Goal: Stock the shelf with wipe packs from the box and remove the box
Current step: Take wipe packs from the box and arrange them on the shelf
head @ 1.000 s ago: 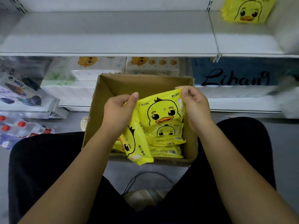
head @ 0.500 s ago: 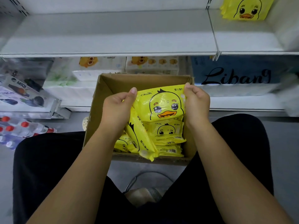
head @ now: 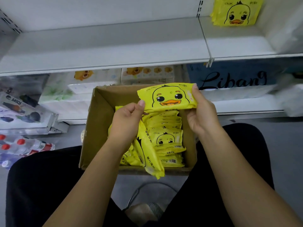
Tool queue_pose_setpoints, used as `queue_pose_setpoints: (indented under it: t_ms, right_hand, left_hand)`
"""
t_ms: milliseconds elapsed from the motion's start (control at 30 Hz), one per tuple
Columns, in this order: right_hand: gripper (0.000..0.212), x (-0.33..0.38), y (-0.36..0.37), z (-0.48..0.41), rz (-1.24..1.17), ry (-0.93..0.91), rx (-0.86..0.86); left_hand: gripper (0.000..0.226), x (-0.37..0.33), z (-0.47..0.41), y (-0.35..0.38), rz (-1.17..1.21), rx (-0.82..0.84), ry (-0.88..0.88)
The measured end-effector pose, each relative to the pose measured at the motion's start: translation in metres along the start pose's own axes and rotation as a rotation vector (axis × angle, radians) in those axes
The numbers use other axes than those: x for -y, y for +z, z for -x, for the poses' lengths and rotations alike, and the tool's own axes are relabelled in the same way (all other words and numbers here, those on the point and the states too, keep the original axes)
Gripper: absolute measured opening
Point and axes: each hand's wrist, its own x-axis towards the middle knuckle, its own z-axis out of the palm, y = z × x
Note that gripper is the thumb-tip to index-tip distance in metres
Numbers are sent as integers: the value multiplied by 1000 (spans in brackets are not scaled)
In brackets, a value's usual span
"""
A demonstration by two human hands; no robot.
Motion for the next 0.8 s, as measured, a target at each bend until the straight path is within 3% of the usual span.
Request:
queue_pose_setpoints:
  t_ms: [100, 233, 467, 533, 633, 800]
  right_hand:
    - [16, 11, -1, -7, 40, -90, 57]
    - [19, 43, -1, -31, 269, -301, 48]
    - [21, 107, 7, -83, 139, -342, 122]
    - [22, 120, 5, -100, 122, -388, 140]
    - [23, 141, -1, -127, 103, -442, 135]
    - [23, 154, -23, -166, 86, -456, 116]
  left_hand:
    - [48, -17, -16, 15, 13, -89, 74]
    - [49, -43, -43, 34, 61, -142, 163]
    - [58, -82, -99, 80, 167, -272, 216]
    - [60, -85, -117, 91, 161, -225, 204]
    - [48, -101, -146, 100, -29, -77, 224]
    - [44, -137, -205, 115, -197, 256, 193]
